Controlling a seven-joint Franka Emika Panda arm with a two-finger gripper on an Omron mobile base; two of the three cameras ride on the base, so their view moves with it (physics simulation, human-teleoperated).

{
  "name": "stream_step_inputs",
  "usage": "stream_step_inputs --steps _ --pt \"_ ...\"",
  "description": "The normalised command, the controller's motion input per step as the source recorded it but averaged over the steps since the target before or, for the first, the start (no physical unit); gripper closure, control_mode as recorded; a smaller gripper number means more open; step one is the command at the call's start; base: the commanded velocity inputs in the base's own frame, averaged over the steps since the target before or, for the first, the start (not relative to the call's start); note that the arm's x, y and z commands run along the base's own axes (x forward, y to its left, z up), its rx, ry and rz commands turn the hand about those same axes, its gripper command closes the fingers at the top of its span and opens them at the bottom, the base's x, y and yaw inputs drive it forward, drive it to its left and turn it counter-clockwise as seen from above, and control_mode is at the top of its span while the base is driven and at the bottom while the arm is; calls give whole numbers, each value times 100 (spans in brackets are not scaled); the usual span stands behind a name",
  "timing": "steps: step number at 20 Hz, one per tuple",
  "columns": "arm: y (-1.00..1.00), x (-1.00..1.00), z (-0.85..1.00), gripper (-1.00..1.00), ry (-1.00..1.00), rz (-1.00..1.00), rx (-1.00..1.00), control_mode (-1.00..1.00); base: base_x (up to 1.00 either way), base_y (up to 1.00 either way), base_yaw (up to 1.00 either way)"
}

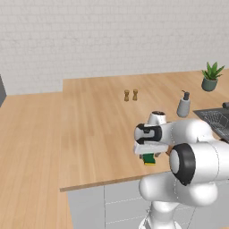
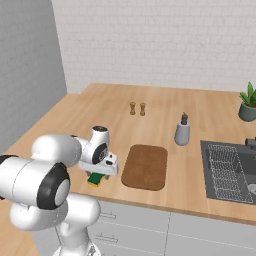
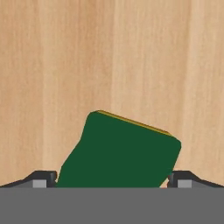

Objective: Pick up the sponge from the counter and clean the cutting board by briefly scrubbing or pressing down on the cutting board. Once finished, release the sponge.

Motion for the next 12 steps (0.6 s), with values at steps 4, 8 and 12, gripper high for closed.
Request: stream_step_inputs --steps 4,8,12 --pt "0 9 -22 -100 -6 0 0 -100 0 0 0" --pt "1 2 -13 100 -5 0 0 -100 0 0 0" --pt "2 0 -8 100 -5 0 0 -100 0 0 0"
